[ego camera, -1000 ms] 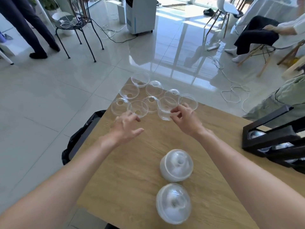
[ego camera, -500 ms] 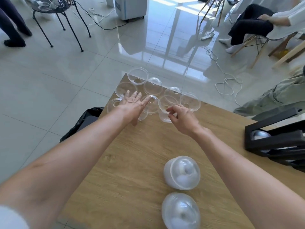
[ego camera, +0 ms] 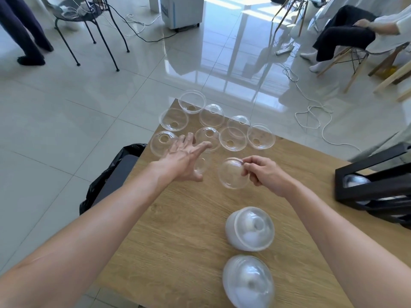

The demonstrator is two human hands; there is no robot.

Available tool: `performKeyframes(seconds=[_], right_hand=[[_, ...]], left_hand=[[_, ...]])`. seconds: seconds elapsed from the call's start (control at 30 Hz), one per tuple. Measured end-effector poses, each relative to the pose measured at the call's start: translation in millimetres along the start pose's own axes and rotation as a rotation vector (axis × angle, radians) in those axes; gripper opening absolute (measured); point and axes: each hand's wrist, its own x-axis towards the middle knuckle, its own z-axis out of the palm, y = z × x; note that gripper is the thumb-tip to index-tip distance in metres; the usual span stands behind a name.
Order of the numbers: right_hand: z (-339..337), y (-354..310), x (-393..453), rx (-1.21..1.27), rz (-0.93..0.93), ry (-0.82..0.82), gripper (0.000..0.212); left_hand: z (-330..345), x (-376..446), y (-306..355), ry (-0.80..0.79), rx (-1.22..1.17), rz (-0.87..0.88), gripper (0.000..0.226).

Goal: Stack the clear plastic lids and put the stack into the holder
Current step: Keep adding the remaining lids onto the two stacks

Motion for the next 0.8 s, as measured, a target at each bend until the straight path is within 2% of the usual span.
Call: performKeyframes(seconds=[0.13,0.23,0.3,0.43,0.63,0.8], right_hand=[[-0.7,10.0,-5.3,0.073,0.183,-0.023,0.018],[0.4,15.2,-6.5,0.086,0.213,0.039,0.021],[0.5,17.6,-6.8,0.006,0.212,0.082,0.022],[2.8,18.6,-9.6,-0.281,0.130,0.099,0.036],[18.5,13.3,-17.3,-0.796,-0.091,0.147,0.055],[38.3,6.5,-21.7,-1.034,-0.204,0.138,0.076]], left_hand=[[24.7,-23.5,5.2,0.119,-0.257,0.028,0.094],[46.2,-40.6,7.5,0.121,-0.446,-0.023,0.100],[59.8,-52.4,6.3,0.129,-0.512,-0.059,0.107],[74.1,-70.8,-0.9,0.185,-0.485,-0.065,0.122],[77.6,-74.8,-10.4,0.230,-0.397,-0.025,0.118],[82.8,-64.8,-0.4,0.205,-0.289,0.029,0.110]])
